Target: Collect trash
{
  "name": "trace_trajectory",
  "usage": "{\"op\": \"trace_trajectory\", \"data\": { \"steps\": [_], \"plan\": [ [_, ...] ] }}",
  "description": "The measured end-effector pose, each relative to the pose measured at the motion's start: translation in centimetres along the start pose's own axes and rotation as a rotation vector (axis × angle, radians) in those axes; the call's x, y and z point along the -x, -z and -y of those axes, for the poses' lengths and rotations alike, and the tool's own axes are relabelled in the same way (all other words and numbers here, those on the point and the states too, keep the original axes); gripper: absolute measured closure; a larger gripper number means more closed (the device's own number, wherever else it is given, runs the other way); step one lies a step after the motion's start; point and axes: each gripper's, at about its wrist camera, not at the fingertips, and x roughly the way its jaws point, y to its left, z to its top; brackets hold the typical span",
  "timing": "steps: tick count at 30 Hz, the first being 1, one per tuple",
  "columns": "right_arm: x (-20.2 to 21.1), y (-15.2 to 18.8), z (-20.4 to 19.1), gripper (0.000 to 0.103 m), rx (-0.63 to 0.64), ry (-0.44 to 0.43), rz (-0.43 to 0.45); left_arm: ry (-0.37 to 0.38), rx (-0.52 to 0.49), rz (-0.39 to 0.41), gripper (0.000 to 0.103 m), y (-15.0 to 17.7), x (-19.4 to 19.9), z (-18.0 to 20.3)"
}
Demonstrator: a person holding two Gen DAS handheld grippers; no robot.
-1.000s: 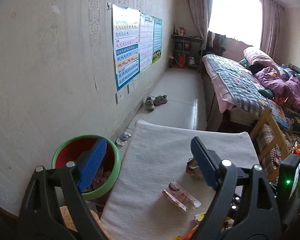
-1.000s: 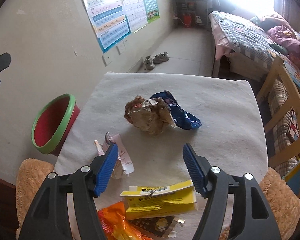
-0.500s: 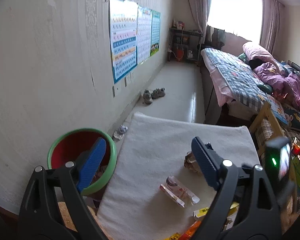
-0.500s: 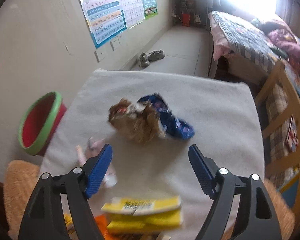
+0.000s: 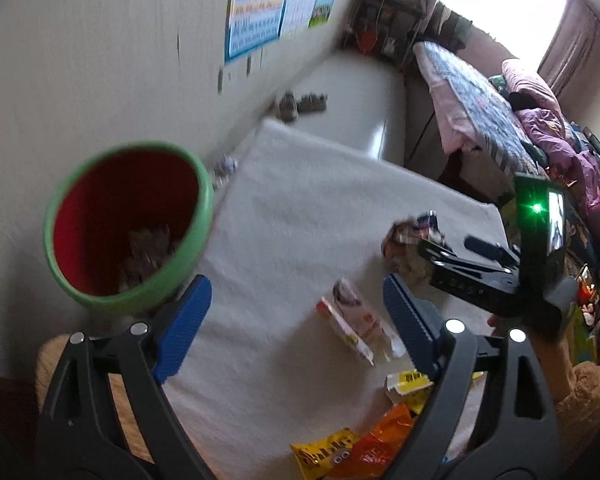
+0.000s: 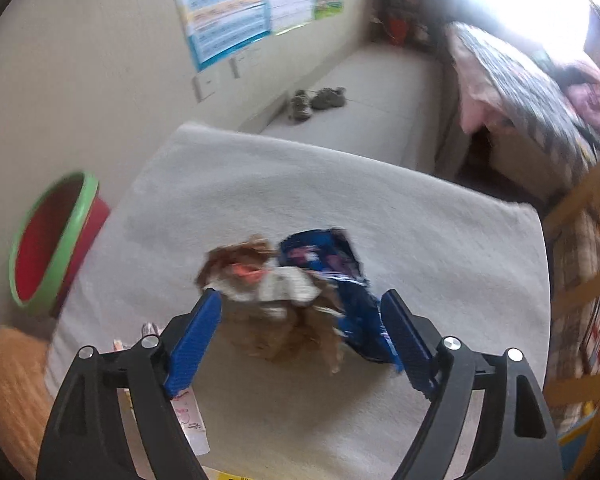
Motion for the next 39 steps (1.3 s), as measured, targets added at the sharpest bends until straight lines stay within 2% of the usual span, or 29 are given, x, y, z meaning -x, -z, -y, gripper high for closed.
{"op": "trace_trajectory", "data": {
  "steps": [1, 2, 3, 5, 9, 14, 17, 21, 24, 26, 30, 32, 34, 39],
  "plan": [
    [-0.6, 0.0, -0.5, 0.025, 0.019, 0.005, -0.016, 0.003, -0.002, -0.013, 0.018, 0.2, -0.4, 0.1],
    [-1.1, 0.1, -0.7, 0.034, 0.025, 0.005, -0.032, 0.003, -0.007, -0.02, 0.018, 0.5, -0.5, 0.1],
    [-1.8, 0.2, -0.8, 0.05, 0.027, 0.006, -0.06, 0.003, -0.015, -0.027, 0.018, 0.7, -0.7, 0.2],
    [-2.2, 0.4, -0.9, 0.069, 0.014, -0.017, -0.082, 0.001, -0.021, -0.041, 0.018, 1.1, -1.0, 0.2],
    [-0.6, 1.0, -0.6, 0.079, -0.019, -0.051, -0.05, 0.007, -0.002, -0.067, 0.018, 1.2, -1.6, -0.3],
    [3.3, 3.4, 1.5, 0.083, -0.145, -0.107, -0.005, 0.018, -0.003, -0.101, 0.018, 1.7, -2.8, 0.0],
    [5.2, 5.9, 3.1, 0.083, -0.232, -0.11, -0.002, 0.035, -0.007, -0.152, 0.018, 2.4, -4.6, 0.7],
    [5.5, 8.5, 4.6, 0.083, -0.324, -0.109, -0.047, 0.069, -0.025, -0.241, 0.018, 3.1, -7.7, 2.3],
    [5.4, 9.2, 4.9, 0.083, -0.338, -0.093, -0.068, 0.082, -0.059, -0.298, 0.019, 3.6, -10.0, 3.9],
    [5.5, 9.2, 4.8, 0.084, -0.337, -0.091, -0.062, 0.08, -0.07, -0.325, 0.027, 3.9, -10.9, 4.4],
    [5.9, 9.5, 4.7, 0.085, -0.33, -0.095, -0.042, 0.113, -0.062, -0.358, 0.034, 4.3, -12.1, 4.9],
    [5.9, 9.8, 4.9, 0.086, -0.333, -0.099, -0.042, 0.137, -0.065, -0.367, 0.047, 4.3, -12.2, 5.0],
    [5.9, 10.0, 5.1, 0.086, -0.339, -0.101, -0.04, 0.155, -0.066, -0.37, 0.054, 4.3, -12.0, 5.0],
    [6.3, 10.0, 5.9, 0.087, -0.365, -0.099, -0.024, 0.163, -0.045, -0.365, 0.055, 4.2, -11.4, 4.4]
  ]
}}
